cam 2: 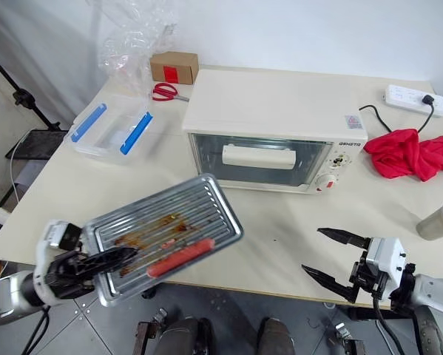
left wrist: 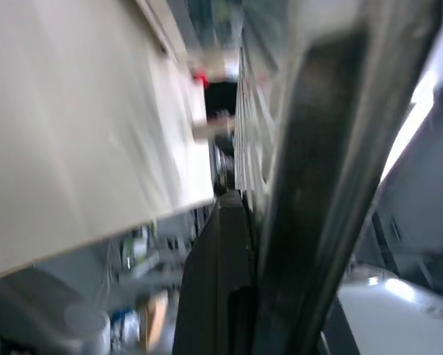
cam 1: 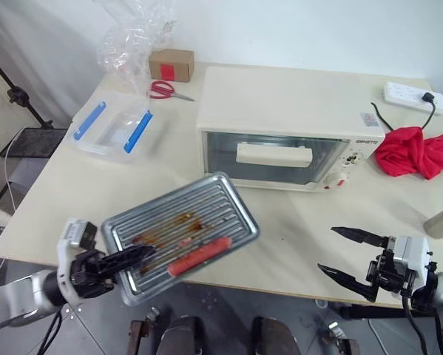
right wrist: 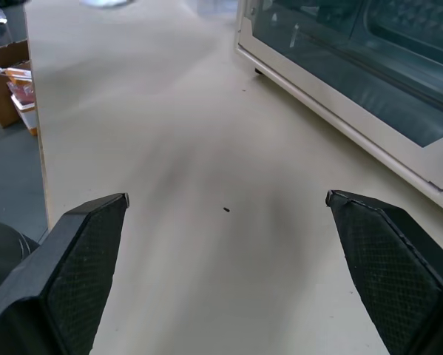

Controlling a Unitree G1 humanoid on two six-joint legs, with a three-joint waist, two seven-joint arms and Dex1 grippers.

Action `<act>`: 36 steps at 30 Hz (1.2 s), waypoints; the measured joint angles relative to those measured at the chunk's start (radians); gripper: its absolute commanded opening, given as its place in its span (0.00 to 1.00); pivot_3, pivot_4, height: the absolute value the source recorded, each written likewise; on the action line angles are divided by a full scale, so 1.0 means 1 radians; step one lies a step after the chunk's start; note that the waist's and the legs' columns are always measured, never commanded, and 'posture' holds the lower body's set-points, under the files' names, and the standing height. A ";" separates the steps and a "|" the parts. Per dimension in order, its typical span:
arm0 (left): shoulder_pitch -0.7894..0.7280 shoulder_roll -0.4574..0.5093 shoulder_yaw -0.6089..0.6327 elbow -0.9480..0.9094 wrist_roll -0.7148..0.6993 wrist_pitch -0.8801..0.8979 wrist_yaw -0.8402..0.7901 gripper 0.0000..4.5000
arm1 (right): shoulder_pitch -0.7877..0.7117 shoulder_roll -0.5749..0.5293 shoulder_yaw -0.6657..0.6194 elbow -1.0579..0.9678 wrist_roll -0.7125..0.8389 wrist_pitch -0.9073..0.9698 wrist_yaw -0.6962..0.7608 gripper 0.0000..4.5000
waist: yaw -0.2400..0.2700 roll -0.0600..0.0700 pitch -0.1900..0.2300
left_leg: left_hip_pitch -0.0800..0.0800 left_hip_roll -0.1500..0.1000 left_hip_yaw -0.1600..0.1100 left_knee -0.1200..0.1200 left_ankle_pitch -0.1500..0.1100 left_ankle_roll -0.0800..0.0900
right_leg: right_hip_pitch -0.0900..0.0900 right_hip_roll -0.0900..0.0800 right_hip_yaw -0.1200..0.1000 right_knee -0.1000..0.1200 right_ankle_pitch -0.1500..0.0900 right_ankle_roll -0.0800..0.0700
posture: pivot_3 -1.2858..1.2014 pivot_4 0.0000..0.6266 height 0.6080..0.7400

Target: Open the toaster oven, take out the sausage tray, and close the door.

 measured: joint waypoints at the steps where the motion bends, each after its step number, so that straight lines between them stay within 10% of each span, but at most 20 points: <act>1: -0.038 0.000 -0.028 0.017 0.020 0.009 -0.008 0.00 | 0.004 -0.001 -0.004 -0.001 0.000 0.000 -0.001 1.00 | 0.000 0.000 0.000 | 0.000 0.000 0.000 0.000 0.000 0.000 | 0.000 0.000 0.000 0.001 0.000 0.000 | 0.52 0.24 1.00; 21: -0.725 -0.313 -0.542 0.375 0.747 0.089 -0.400 0.00 | 0.388 0.160 -0.238 -0.299 0.085 -0.033 -0.150 1.00 | 0.022 -0.001 0.000 | 0.000 -0.006 0.001 0.004 0.000 0.000 | 0.000 0.001 0.001 0.004 0.000 0.001 | 0.52 0.24 1.00; 32: -0.820 -0.481 -0.510 0.525 0.950 0.026 -0.460 0.00 | 0.411 0.175 -0.225 -0.351 0.052 -0.038 -0.195 1.00 | 0.026 0.000 -0.001 | 0.000 -0.005 -0.001 0.012 0.000 0.002 | 0.001 -0.001 0.001 0.006 0.000 0.002 | 0.52 0.24 1.00; 36: -0.815 -0.481 -0.502 0.524 1.000 0.009 -0.473 0.26 | 0.402 0.174 -0.210 -0.359 0.044 -0.029 -0.217 1.00 | 0.024 -0.001 -0.001 | 0.000 -0.005 -0.001 0.013 0.000 0.002 | 0.001 -0.001 0.001 0.009 0.000 0.002 | 0.52 0.24 1.00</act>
